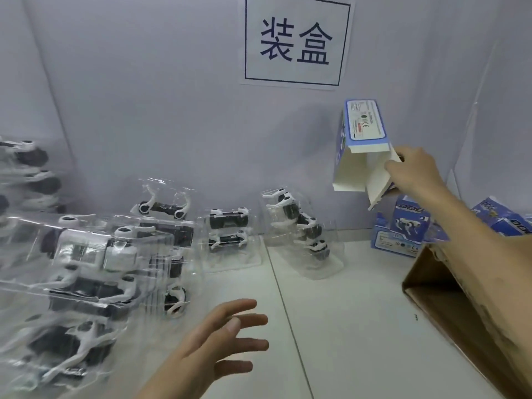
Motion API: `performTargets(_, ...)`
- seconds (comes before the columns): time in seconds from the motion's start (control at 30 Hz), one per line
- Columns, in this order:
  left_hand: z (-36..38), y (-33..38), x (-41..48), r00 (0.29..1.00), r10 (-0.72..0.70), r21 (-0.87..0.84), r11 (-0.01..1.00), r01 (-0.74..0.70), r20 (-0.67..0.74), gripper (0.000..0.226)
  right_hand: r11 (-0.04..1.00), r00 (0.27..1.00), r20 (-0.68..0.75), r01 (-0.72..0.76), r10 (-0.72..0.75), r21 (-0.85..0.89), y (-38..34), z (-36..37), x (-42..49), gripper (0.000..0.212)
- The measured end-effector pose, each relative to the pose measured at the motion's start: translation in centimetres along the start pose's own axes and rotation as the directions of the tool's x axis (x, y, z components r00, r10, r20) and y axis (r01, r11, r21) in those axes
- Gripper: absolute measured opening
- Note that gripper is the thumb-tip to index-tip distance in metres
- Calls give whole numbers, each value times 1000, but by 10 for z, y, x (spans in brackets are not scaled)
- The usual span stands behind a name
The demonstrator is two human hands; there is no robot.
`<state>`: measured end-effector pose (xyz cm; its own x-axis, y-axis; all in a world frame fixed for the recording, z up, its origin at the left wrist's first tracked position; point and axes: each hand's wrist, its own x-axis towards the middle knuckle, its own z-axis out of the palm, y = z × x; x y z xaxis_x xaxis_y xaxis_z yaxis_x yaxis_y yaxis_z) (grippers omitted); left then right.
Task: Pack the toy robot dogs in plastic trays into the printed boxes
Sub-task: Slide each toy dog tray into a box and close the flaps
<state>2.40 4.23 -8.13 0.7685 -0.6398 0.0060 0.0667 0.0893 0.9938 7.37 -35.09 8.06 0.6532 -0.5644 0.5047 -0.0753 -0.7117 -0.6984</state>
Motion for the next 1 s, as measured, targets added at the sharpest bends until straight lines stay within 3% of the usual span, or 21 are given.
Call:
performTargets(0.1, 23, 5, 17, 999, 47, -103, 993, -49, -26, 76, 972, 973, -6, 232, -232, -28, -16, -6, -39, 36)
performTargets(0.2, 48, 13, 38, 977, 113, -197, 969, -149, -182, 92, 896, 900, 64, 435, -431, -92, -26, -6, -95, 48)
performTargets(0.37, 64, 18, 58, 940, 122, -394, 885, -249, -320, 77, 663, 666, 273, 740, -695, -117, -24, -5, -205, 53)
performTargets(0.43, 62, 6, 60, 912, 141, -486, 809, -331, -386, 66, 586, 583, 354, 803, -731, -113, -16, -8, -231, 55)
performTargets(0.53, 60, -15, 59, 919, 105, -576, 751, -324, -379, 45, 500, 542, 435, 838, -719, -217, 0, -12, -248, 71)
performTargets(0.63, 59, -31, 59, 923, 55, -547, 791, -274, -382, 62, 422, 455, 438, 889, -776, -177, 11, -7, -258, 41)
performTargets(0.7, 59, -36, 62, 908, 39, -470, 846, -253, -418, 70, 389, 415, 434, 909, -799, -151, 19, 1, -263, 45)
performTargets(0.77, 58, -38, 66, 884, 58, -357, 901, -246, -463, 72, 398, 434, 387, 901, -813, -173, 29, 9, -261, 33)
performTargets(0.8, 57, -39, 67, 880, 58, -331, 913, -237, -471, 73, 419, 458, 372, 889, -807, -186, 32, 11, -261, 38)
performTargets(0.87, 53, -43, 67, 899, 47, -363, 905, -223, -435, 79, 441, 480, 428, 876, -766, -193, 36, 18, -260, 57)
performTargets(0.93, 47, -45, 66, 937, 6, -443, 880, -171, -350, 87, 401, 448, 496, 893, -744, -205, 33, 24, -259, 61)
performTargets(1.0, 42, -48, 67, 961, -21, -501, 856, -126, -277, 73, 414, 419, 504, 901, -756, -128, 29, 29, -252, 59)
